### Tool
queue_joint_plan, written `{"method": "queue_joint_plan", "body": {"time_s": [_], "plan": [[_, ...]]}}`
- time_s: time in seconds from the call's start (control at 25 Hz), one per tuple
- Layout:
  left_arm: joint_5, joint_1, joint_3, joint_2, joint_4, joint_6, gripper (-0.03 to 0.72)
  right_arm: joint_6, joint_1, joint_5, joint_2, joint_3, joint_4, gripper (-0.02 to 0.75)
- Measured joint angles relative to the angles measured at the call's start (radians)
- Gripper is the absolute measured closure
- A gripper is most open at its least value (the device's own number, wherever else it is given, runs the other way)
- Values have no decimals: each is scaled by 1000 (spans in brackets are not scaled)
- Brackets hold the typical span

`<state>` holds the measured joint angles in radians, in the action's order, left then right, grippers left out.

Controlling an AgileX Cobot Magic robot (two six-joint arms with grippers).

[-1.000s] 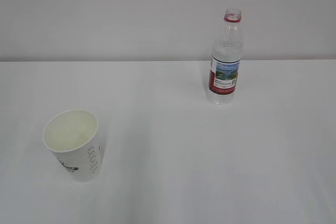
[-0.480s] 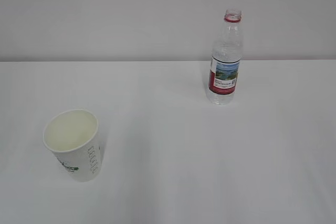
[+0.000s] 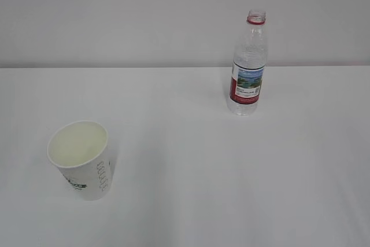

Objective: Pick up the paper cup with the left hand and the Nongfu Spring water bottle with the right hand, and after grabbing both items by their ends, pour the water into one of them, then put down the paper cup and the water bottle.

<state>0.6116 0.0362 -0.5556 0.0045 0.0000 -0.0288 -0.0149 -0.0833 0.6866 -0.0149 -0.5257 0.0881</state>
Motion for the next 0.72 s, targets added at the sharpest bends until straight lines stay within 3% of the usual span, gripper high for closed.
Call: {"method": "queue_joint_plan", "body": {"time_s": [0.72], "plan": [[-11, 0, 0, 0, -7, 0, 127, 22, 0, -57, 0, 40, 39, 169]]}}
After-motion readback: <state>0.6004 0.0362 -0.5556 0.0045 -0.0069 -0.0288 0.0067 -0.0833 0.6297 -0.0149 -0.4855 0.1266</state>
